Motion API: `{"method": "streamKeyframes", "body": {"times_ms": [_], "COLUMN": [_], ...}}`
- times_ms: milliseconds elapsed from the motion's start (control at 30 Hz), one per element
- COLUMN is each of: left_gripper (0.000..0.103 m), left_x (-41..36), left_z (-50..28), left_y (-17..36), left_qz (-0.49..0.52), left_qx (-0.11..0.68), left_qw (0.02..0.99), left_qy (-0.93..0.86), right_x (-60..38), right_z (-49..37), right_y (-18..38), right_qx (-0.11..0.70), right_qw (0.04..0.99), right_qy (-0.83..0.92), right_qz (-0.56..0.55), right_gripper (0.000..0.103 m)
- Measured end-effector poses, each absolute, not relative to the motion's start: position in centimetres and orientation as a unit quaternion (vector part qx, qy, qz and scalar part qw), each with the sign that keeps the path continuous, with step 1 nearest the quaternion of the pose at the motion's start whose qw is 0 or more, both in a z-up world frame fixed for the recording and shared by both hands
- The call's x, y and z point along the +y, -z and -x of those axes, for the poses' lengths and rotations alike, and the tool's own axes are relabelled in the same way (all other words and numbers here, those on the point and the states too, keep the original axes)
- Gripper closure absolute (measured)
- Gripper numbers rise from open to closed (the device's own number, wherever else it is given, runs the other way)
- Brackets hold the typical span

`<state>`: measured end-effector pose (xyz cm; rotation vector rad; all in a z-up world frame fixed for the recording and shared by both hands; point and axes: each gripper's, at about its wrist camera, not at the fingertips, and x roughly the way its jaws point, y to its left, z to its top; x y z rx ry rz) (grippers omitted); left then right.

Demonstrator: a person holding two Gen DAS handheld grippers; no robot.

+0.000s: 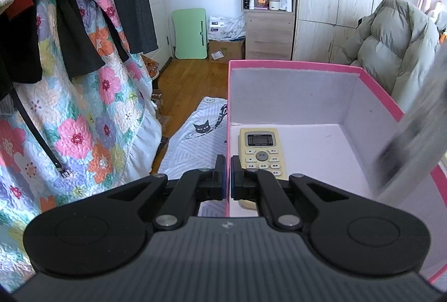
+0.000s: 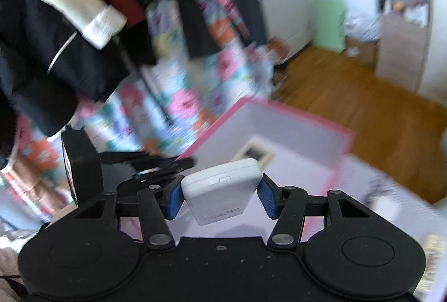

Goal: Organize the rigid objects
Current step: 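Carry the white charger into the pink box and release it with the right gripper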

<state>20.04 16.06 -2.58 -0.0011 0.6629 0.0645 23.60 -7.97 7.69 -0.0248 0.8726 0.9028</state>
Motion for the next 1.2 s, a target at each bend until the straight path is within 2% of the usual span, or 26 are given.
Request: {"method": "streamKeyframes", "body": {"times_ms": [300,567,633,700,767,900,1000,1200], "left_gripper": [0.101,0.101,0.101,0.101,0.101,0.1,0.1,0.1], "left_x": [16.6,16.8,16.8,16.8,16.8,16.8,16.8,16.8], "left_z": [-20.2,-20.1,-20.1,-20.1,-20.1,-20.1,-20.1,-20.1], "left_y": [2.6,2.6,2.6,2.6,2.6,2.5,2.5,2.4], "left_qz": [0.012,0.015,0.016,0.015,0.017,0.019,0.019,0.016], "left_qx": [0.324,0.322,0.322,0.322,0.322,0.322,0.322,0.323], "left_qw": [0.946,0.946,0.946,0.946,0.946,0.946,0.946,0.946], "left_qy": [-0.027,-0.024,-0.023,-0.022,-0.022,-0.02,-0.019,-0.022], "right_x": [-4.4,-3.6,-3.4,-3.1,-3.0,-2.2,-2.3,-2.5], "right_z": [-25.4,-23.4,-23.1,-22.7,-22.8,-23.9,-25.3,-27.0], "right_y": [0.1,1.4,1.7,1.8,2.3,3.6,3.9,4.4], "right_qx": [0.409,0.441,0.456,0.461,0.473,0.508,0.554,0.604], "right_qw": [0.786,0.756,0.755,0.757,0.75,0.731,0.705,0.64], "right_qy": [-0.464,-0.468,-0.448,-0.436,-0.432,-0.434,-0.438,-0.475], "right_qz": [0.009,0.123,0.146,0.159,0.162,0.139,0.062,-0.025], "right_gripper": [0.042,0.044,0.047,0.063,0.071,0.08,0.082,0.082]}}
